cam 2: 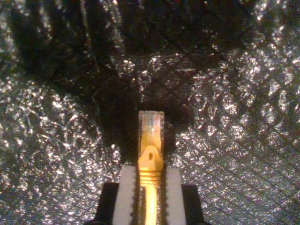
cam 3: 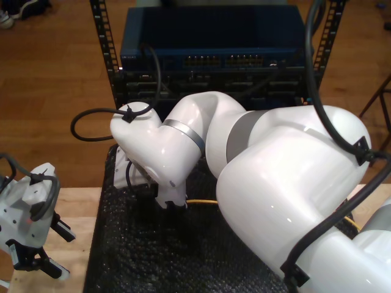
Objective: Grab the cable and plug it in
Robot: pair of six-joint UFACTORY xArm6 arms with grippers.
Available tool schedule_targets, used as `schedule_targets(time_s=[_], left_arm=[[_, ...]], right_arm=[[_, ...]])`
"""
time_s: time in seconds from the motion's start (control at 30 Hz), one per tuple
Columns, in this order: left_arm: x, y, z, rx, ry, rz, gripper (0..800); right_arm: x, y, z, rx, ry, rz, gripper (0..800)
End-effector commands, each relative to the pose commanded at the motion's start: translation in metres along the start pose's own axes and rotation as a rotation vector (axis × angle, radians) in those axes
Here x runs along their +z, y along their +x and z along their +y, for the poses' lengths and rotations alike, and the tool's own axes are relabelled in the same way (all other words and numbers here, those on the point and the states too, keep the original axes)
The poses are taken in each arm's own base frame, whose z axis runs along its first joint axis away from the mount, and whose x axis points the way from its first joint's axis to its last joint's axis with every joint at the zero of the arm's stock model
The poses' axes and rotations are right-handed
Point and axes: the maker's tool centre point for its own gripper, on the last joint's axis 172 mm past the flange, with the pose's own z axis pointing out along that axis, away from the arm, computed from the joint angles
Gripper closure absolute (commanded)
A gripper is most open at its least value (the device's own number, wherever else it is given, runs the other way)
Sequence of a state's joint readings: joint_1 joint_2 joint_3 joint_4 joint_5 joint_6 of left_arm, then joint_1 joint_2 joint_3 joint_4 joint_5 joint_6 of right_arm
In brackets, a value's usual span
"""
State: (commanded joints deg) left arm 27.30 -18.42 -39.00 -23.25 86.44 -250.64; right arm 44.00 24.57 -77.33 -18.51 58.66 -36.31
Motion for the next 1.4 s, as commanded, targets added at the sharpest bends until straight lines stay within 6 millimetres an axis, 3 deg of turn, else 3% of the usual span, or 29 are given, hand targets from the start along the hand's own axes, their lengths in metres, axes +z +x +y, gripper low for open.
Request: schedule_targets(time_s=[0.5,0.63,0.8,0.97,1.2,1.3,1.4], left_arm=[[0.000,0.001,0.001,0.003,-0.005,0.001,0],[0.002,0.002,0.003,0.001,-0.014,0.007,0],[0.004,0.007,0.008,0.003,-0.036,0.025,0],[0.005,0.037,0.015,0.017,-0.062,0.125,1],[-0.011,0.085,0.007,0.077,-0.057,0.219,1],[-0.009,0.109,0.008,0.117,-0.069,0.244,1],[-0.002,0.135,0.011,0.163,-0.090,0.258,2]], right_arm=[[-0.039,-0.012,0.016,-0.021,-0.035,0.053,796],[-0.046,-0.033,0.022,-0.002,-0.034,0.052,796],[-0.067,-0.056,0.014,0.011,0.008,0.128,796],[-0.081,-0.081,-0.011,0.032,0.124,0.244,796],[-0.096,-0.133,-0.021,0.109,0.144,0.308,796],[-0.102,-0.155,-0.028,0.140,0.150,0.313,796],[-0.110,-0.163,-0.035,0.141,0.162,0.339,796]])
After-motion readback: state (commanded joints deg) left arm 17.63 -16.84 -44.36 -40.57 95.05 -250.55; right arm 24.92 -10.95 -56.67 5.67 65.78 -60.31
